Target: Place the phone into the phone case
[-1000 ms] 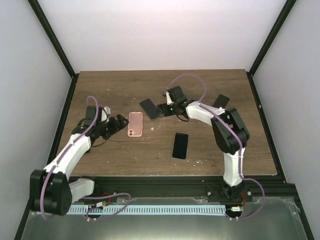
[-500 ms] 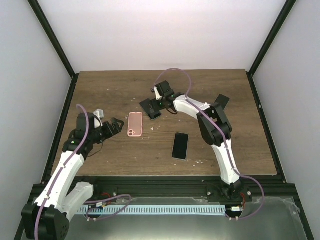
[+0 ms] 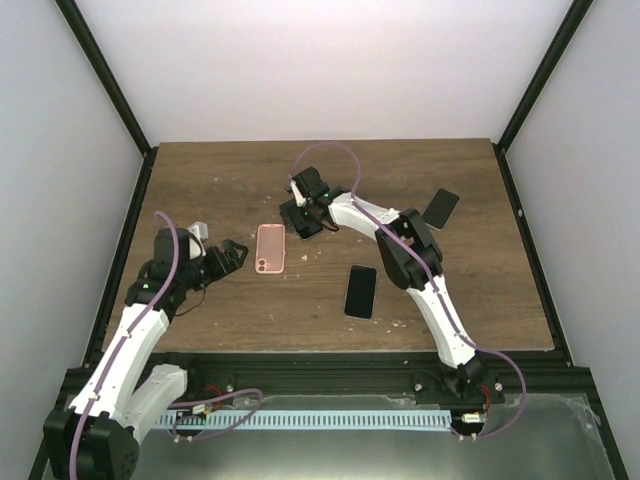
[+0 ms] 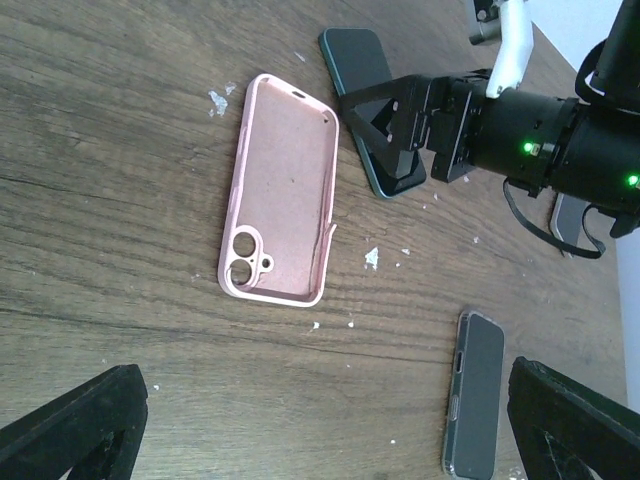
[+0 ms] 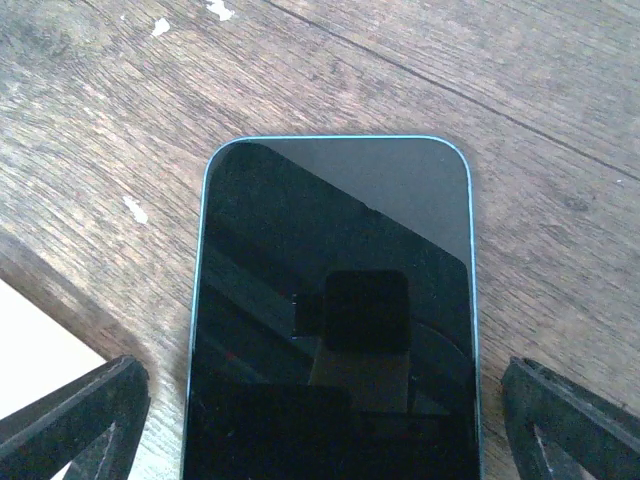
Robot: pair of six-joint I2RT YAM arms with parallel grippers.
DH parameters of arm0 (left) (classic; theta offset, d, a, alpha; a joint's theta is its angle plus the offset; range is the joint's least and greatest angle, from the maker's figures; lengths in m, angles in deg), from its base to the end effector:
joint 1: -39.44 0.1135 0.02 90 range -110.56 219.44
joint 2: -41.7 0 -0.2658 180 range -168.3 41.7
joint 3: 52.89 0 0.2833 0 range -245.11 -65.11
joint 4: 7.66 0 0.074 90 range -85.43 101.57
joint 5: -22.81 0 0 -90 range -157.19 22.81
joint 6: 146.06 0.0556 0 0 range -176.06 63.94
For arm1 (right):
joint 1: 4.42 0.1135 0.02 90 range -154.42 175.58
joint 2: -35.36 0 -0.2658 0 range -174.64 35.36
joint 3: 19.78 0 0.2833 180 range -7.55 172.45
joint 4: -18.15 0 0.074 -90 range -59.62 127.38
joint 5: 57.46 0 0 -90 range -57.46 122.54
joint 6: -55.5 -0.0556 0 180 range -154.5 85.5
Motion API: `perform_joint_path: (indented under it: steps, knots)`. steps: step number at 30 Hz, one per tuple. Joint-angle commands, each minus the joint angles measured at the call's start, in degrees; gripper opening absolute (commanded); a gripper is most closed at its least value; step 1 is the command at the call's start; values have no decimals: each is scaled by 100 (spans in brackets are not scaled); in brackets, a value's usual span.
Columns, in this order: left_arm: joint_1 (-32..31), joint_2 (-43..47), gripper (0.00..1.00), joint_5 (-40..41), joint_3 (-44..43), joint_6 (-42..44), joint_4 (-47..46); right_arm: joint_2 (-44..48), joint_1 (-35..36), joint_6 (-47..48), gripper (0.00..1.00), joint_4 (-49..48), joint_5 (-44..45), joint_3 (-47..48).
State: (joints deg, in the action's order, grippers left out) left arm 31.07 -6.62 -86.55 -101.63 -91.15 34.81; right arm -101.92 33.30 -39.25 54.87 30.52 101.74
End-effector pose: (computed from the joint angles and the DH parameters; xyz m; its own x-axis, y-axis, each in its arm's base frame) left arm 0.2154 -0.0503 0.2294 -0.7612 -0.4362 -0.4800 -0.0693 0.7905 -0.6085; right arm 0.4472 0.3483 0.1141 -0.6773 -0.4192 -0.6046 -0.5743 0.8149 0.0783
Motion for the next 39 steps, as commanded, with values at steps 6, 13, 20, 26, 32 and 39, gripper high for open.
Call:
perform_joint_path:
  steps: [6,13,20,26,32,39]
  knots:
    - [-14,66,99,38,70,99,68,-225,97,278,93,344,265,403]
    - [-14,-68,99,38,48,118,96,-227,191,381,90,441,501,405]
    - [-9,-214,95,92,207,85,-106,-157,192,333,82,421,480,213]
    - [-12,-997,84,65,81,48,-284,320,192,131,77,73,266,-602]
    - [-27,-1808,71,594,-240,56,-746,756,175,-215,77,100,238,-1252]
    - [-210,-2950,60,1110,-678,183,-1159,1498,136,-837,77,24,88,-2351]
